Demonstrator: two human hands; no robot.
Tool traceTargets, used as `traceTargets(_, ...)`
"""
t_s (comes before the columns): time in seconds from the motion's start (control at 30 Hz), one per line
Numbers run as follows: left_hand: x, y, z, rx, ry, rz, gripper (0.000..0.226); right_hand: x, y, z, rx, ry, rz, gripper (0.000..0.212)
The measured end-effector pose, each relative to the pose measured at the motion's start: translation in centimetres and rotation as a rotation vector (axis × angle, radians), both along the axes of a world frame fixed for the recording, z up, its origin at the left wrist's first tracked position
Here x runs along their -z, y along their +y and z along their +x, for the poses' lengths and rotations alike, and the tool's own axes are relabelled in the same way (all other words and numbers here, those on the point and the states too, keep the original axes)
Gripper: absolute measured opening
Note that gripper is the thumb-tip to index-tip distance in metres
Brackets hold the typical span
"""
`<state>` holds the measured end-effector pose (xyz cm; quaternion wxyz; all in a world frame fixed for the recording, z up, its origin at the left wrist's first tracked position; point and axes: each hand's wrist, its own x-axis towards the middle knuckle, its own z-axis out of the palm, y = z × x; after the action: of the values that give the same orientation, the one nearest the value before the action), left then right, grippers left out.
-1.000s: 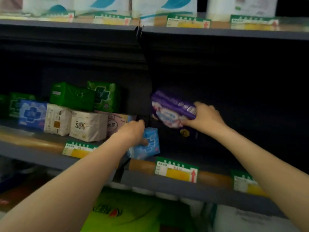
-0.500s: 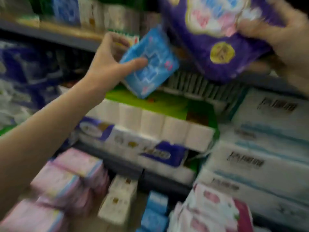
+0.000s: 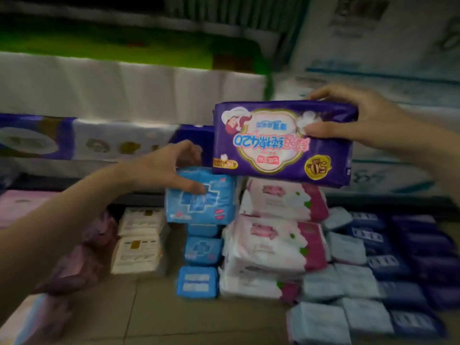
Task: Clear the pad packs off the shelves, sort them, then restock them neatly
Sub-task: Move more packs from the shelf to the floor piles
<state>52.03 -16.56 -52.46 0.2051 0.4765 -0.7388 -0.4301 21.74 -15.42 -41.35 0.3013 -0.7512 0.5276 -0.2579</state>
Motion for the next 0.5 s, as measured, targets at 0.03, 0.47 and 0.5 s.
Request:
traceTargets(0.03,0.1,-0.6,-1.7,0.053,-0.022,-0.003,0.093,-0.1,0.7,-1.9,0.045,0.031,0.003,0.047)
traceTargets(0.47,2.2,2.7,-4.1,0.111,-0.111,0.231,0.09,4.4,4.1,-13.8,0.193,0.047,0.056,0.044)
traceTargets(0.5,2.1,3.1,-3.9,0.098,-0.13,0.229,0.083,4.9,3.6,-12.7,0.186,0.03,0.029,0.048)
